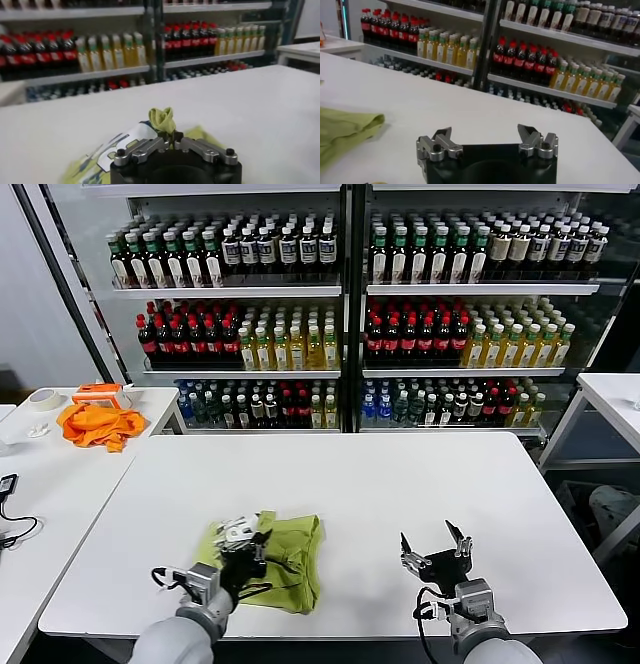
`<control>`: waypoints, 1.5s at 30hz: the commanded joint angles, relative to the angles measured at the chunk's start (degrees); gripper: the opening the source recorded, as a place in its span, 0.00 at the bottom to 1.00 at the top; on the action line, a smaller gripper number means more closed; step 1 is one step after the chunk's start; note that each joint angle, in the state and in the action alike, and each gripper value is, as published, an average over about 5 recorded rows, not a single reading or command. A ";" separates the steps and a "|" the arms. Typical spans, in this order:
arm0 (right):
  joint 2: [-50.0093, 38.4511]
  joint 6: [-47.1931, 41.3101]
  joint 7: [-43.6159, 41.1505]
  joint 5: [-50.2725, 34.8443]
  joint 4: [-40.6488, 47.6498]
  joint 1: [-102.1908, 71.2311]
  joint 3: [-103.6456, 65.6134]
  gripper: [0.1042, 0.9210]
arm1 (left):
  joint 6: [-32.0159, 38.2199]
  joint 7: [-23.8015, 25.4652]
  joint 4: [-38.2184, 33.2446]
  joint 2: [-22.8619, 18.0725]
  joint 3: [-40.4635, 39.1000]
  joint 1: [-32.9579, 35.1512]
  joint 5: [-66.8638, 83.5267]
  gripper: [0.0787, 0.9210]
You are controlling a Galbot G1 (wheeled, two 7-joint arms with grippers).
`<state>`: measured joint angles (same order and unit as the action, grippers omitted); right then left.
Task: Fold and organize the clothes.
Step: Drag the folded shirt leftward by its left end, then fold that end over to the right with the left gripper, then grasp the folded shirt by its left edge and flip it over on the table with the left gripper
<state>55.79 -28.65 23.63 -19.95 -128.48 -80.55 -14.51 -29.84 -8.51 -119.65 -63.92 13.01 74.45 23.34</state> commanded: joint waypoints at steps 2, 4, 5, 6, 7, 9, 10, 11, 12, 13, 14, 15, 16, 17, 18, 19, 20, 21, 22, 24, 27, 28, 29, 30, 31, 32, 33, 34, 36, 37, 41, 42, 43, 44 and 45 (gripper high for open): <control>0.20 0.27 0.12 0.04 0.40 -0.08 -0.14 0.88 | -2.23 -1.11 2.84 -3.76 -6.35 -5.18 5.05 0.03; 0.35 0.42 0.16 0.08 0.74 -0.11 -0.12 0.88 | -2.74 -1.81 3.50 -4.16 -6.79 -5.95 5.32 0.03; 0.37 0.46 0.15 0.09 0.83 -0.16 -0.14 0.88 | -2.87 -2.00 4.03 -4.47 -6.95 -6.37 5.35 0.03; 0.37 0.49 0.13 0.09 0.86 -0.21 -0.17 0.88 | -2.99 -2.13 4.63 -4.82 -7.05 -6.76 5.36 0.03; 0.38 0.49 0.12 0.09 0.87 -0.24 -0.21 0.88 | -3.11 -2.20 5.26 -5.13 -7.13 -7.09 5.31 0.03; 0.40 0.48 0.09 0.09 0.94 -0.20 -0.23 0.88 | -3.23 -2.15 6.49 -5.61 -7.24 -7.47 5.20 0.03; 0.42 0.48 0.08 0.09 0.98 -0.14 -0.23 0.88 | -3.24 -2.14 7.07 -5.78 -7.31 -7.58 5.25 0.03; 0.43 0.47 0.08 0.08 1.00 -0.07 -0.21 0.88 | -3.22 -2.14 7.53 -5.98 -7.35 -7.65 5.57 0.03; 0.41 0.46 0.06 0.07 0.99 0.00 -0.20 0.88 | -2.99 -2.10 7.84 -6.21 -7.33 -7.72 6.69 0.03; 0.38 0.44 0.05 0.06 0.95 0.07 -0.19 0.88 | -2.46 -1.96 7.92 -6.48 -7.25 -7.77 8.57 0.03; 0.33 0.41 0.04 0.04 0.90 0.15 -0.17 0.88 | -1.59 -1.72 7.73 -6.78 -7.10 -7.78 10.72 0.04; 0.28 0.39 0.04 0.02 0.86 0.28 -0.14 0.88 | 0.17 -0.59 7.26 -7.10 -6.77 -7.72 12.65 0.06; 0.23 0.37 0.02 0.01 0.86 0.45 -0.10 0.88 | 2.23 0.89 6.69 -7.38 -6.29 -7.65 14.16 0.08; 0.18 0.35 0.02 -0.02 0.88 0.63 -0.06 0.88 | 4.25 2.66 5.95 -7.70 -5.57 -7.63 14.89 0.11; 0.13 0.33 0.01 -0.04 0.93 0.85 -0.01 0.88 | 6.03 4.27 5.12 -7.93 -4.57 -7.69 15.03 0.14; 0.04 0.33 -0.01 -0.07 0.97 1.08 0.04 0.88 | 7.45 5.70 4.18 -8.04 -3.26 -7.88 15.03 0.17; -0.08 0.31 -0.04 -0.12 0.98 1.30 0.07 0.88 | 8.02 6.22 3.23 -7.93 -1.72 -8.14 15.22 0.21; -0.23 0.30 -0.07 -0.18 0.98 1.56 0.09 0.88 | 8.42 6.44 2.24 -7.35 -0.08 -8.34 15.49 0.24; -0.39 0.29 -0.12 -0.26 0.97 1.88 0.10 0.88 | 8.82 6.45 1.45 -6.31 2.01 -8.26 15.54 0.27; -0.67 0.28 -0.24 -0.45 0.98 2.59 0.08 0.88 | 9.80 6.91 0.97 -3.23 6.59 -7.24 13.20 0.34; -0.64 0.31 -0.40 -0.64 1.15 3.58 0.03 0.88 | 9.24 7.01 3.11 1.30 13.57 -3.32 5.44 0.45; -0.52 0.34 -0.49 -0.65 1.21 3.77 0.04 0.88 | 8.22 6.37 4.01 2.24 15.25 -1.67 3.07 0.48; -0.39 0.38 -0.59 -0.65 1.26 3.91 0.06 0.88 | 7.13 5.51 4.76 2.90 16.48 0.09 1.27 0.52; -0.26 0.42 -0.70 -0.62 1.33 4.00 0.09 0.88 | 6.24 4.60 5.36 3.24 17.26 1.77 -0.09 0.55; -0.16 0.47 -0.82 -0.59 1.42 4.03 0.13 0.88 | 5.65 3.76 5.83 3.34 17.71 3.28 -1.18 0.58; -0.09 0.52 -0.93 -0.54 1.54 4.07 0.17 0.88 | 5.30 3.23 6.27 3.19 17.96 4.55 -2.03 0.62; -0.05 0.57 -1.02 -0.51 1.66 4.11 0.22 0.88 | 5.18 2.87 6.64 2.93 18.07 5.60 -2.71 0.65; -0.02 0.60 -1.10 -0.48 1.78 4.15 0.25 0.88 | 5.07 2.60 6.95 2.59 18.09 6.25 -3.22 0.68; -0.06 0.65 -1.21 -0.44 1.95 4.27 0.30 0.88 | 4.57 2.18 7.47 1.90 17.90 6.85 -3.55 0.76; -0.09 0.65 -1.25 -0.43 2.00 4.31 0.31 0.88 | 4.28 2.01 7.63 1.64 17.74 6.92 -3.42 0.79; -0.17 0.66 -1.34 -0.42 2.18 4.36 0.41 0.88 | 3.58 1.83 8.07 0.54 16.57 6.88 -0.90 0.87; -0.17 0.66 -1.34 -0.42 2.22 4.36 0.44 0.88 | 3.49 1.83 8.15 0.19 16.18 6.83 -0.01 0.88; -0.17 0.66 -1.34 -0.42 2.24 4.35 0.46 0.88 | 3.47 1.84 8.26 -0.11 15.85 6.75 0.61 0.88; -0.18 0.66 -1.34 -0.42 2.26 4.35 0.48 0.88 | 3.46 1.86 8.46 -0.43 15.51 6.60 1.15 0.88; -0.19 0.66 -1.34 -0.41 2.28 4.34 0.51 0.88 | 3.46 1.87 8.70 -0.69 15.23 6.44 1.40 0.88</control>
<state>55.58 -28.03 22.37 -20.35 -126.28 -76.64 -14.03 -25.59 -5.91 -112.72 -64.56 25.71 77.18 24.88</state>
